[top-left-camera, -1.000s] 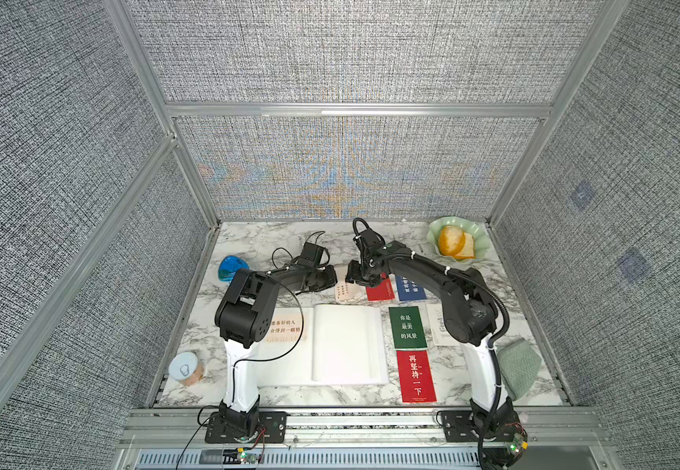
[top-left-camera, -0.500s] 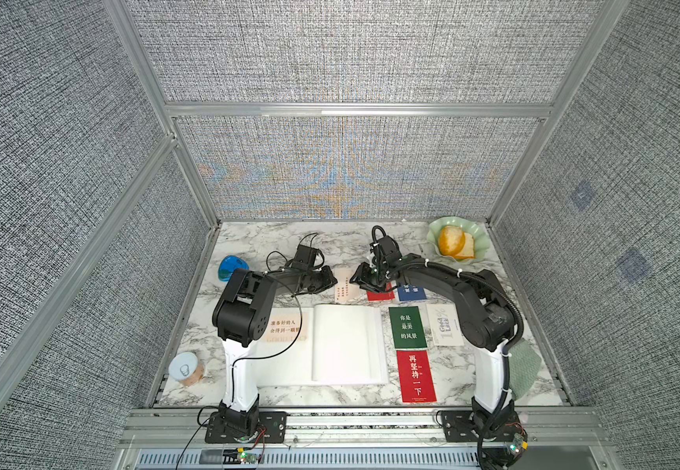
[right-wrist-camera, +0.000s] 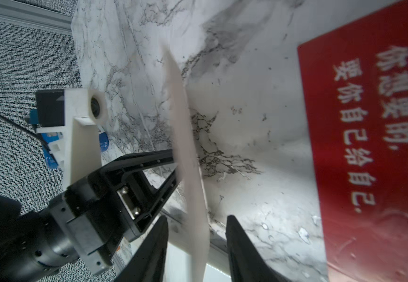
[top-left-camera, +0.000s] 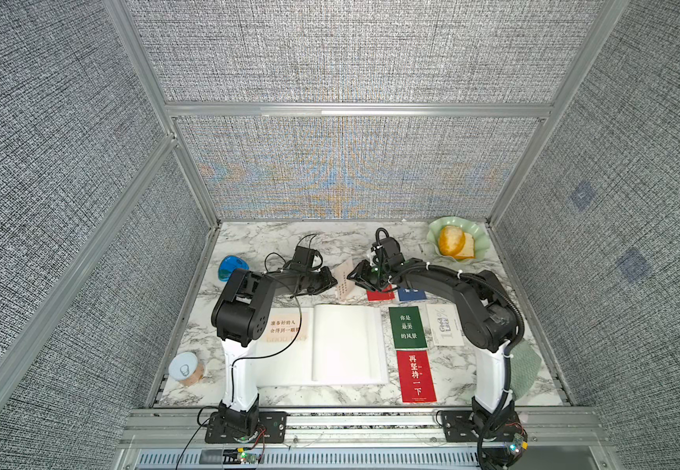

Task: Place the photos into the photo albums
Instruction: Pick up the photo at the center of the board.

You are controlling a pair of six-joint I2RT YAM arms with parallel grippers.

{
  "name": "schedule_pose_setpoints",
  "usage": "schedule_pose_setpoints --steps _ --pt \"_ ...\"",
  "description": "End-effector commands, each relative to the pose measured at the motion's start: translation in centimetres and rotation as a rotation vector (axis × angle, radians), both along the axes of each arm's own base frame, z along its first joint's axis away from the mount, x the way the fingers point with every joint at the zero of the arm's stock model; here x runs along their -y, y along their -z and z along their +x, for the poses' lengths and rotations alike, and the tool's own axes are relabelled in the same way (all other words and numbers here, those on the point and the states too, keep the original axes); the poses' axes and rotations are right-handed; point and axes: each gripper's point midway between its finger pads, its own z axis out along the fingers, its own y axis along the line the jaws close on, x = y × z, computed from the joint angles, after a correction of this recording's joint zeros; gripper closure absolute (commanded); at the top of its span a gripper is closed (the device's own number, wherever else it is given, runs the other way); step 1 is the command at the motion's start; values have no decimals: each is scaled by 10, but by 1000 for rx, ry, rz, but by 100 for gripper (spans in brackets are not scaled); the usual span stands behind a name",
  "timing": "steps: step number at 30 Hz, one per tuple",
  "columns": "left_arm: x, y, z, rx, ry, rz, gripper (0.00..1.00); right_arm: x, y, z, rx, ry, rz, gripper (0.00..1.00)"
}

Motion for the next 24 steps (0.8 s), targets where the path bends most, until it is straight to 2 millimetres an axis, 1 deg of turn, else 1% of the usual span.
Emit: schedule_pose_setpoints --steps 1,4,9,13,15,20,22,24 --pt "-6 8 -10 -56 -9 21 84 3 -3 3 9 53 17 57" --pt "-5 9 -10 -56 -6 19 84 -1 -2 3 17 34 28 58" --pt "-6 12 -10 -63 -5 23 84 -7 2 16 40 0 18 59" --pt "-8 13 -9 -64 -7 25 84 -19 1 23 65 -55 46 63" --pt "-9 14 -8 -66 -10 23 84 -22 1 25 75 -76 58 66" --pt "-10 12 -7 -65 -12 16 84 -28 -2 20 93 -115 96 75" --pt "-10 11 -6 -65 -13 10 84 -29 -6 18 108 -130 105 80" --pt "-10 10 -6 -65 -12 3 84 -29 -7 16 113 -142 106 87"
